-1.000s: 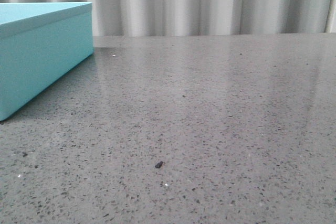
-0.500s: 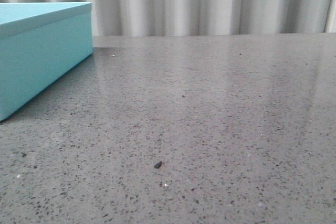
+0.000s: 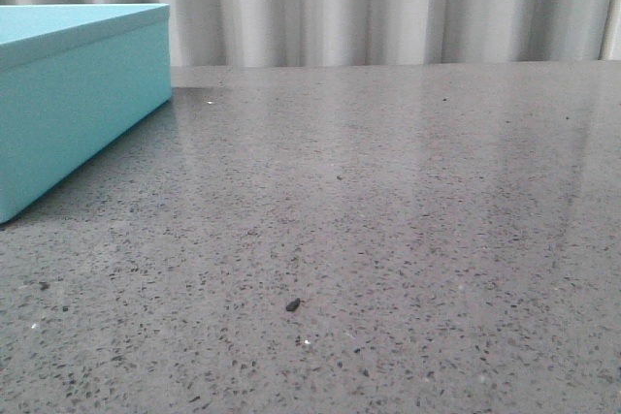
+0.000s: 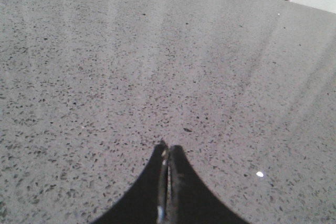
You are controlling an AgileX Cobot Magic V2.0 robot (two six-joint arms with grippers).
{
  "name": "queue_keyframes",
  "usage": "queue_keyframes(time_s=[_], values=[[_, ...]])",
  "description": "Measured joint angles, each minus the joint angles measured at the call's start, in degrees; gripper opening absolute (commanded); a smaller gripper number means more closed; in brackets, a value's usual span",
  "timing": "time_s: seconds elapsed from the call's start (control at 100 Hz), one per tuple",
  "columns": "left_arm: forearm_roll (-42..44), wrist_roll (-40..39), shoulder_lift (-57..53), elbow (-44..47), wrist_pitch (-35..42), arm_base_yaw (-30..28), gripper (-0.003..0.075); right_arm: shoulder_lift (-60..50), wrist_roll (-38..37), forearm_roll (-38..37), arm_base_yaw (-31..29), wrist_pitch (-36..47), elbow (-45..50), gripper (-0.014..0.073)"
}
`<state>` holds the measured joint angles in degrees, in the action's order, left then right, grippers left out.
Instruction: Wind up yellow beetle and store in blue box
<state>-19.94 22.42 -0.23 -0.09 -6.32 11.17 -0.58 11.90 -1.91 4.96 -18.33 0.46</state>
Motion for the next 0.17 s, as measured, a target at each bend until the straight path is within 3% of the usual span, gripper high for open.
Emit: queue_keyframes(time_s=[0.17], values=[[0.35, 0.0, 0.0, 0.0, 0.0, 0.0, 0.0038, 0.0, 0.0, 0.0, 0.0, 0.0, 0.0, -0.0054]])
